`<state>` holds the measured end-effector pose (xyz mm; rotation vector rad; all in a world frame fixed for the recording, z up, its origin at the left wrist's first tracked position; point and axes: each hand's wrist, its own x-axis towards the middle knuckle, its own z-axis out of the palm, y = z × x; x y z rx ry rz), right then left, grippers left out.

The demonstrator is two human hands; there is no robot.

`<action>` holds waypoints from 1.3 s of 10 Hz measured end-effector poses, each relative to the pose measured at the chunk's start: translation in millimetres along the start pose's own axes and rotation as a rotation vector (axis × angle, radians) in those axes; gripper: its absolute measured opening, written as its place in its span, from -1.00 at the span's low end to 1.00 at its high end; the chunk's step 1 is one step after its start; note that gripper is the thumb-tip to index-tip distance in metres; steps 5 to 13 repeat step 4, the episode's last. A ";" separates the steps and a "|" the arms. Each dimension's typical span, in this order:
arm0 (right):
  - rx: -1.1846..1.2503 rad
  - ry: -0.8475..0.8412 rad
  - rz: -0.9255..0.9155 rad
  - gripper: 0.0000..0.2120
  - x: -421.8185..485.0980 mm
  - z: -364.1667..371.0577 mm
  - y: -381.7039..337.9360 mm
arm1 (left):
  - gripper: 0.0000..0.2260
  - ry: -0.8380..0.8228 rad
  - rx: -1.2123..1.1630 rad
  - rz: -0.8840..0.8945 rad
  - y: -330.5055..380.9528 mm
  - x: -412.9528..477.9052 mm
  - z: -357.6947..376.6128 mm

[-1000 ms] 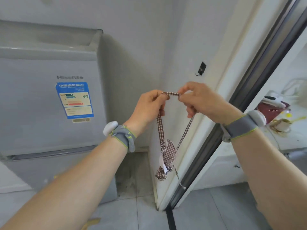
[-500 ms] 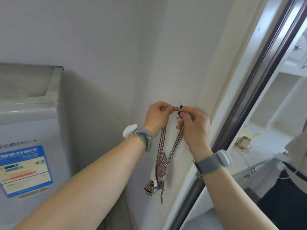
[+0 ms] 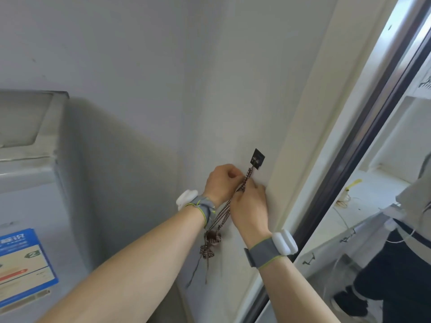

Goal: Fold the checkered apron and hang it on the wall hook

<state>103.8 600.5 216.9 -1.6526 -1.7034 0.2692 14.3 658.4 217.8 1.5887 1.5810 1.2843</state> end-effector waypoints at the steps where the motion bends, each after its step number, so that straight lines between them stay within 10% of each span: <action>1: 0.096 0.131 -0.087 -0.54 -4.2 3.1 3.0 | -0.92 0.049 -0.120 0.003 -2.0 -8.4 -2.5; 13: 0.409 0.010 -0.055 -0.54 -1.0 4.2 20.2 | -0.85 0.055 -0.200 -0.034 -11.5 -29.8 -7.0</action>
